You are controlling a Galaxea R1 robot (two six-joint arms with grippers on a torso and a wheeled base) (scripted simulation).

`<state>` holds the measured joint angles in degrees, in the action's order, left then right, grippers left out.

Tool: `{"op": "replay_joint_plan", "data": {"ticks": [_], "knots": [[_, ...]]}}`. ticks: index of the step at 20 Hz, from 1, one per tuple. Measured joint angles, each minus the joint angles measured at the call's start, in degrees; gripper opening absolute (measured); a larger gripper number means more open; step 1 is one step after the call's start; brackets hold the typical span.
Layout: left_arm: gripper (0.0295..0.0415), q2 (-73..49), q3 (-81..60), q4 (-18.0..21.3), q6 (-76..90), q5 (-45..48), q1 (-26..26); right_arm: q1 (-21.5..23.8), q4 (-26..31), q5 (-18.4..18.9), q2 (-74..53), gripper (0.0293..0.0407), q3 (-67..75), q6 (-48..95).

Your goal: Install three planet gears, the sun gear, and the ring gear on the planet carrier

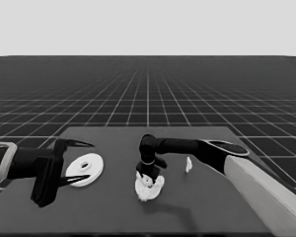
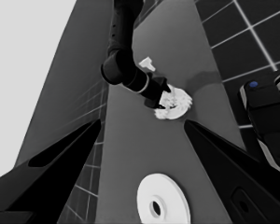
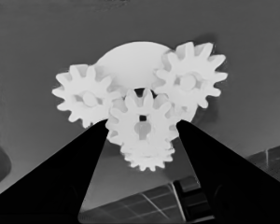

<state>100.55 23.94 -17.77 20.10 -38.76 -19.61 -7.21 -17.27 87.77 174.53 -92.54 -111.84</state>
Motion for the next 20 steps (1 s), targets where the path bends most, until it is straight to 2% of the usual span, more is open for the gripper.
{"op": "replay_joint_plan", "data": {"ticks": [20], "knots": [[0.0385,0.0,0.0,0.0,0.0,0.0,0.0,0.0,0.0,0.0,0.0,0.0309,0.0,-12.0]]}}
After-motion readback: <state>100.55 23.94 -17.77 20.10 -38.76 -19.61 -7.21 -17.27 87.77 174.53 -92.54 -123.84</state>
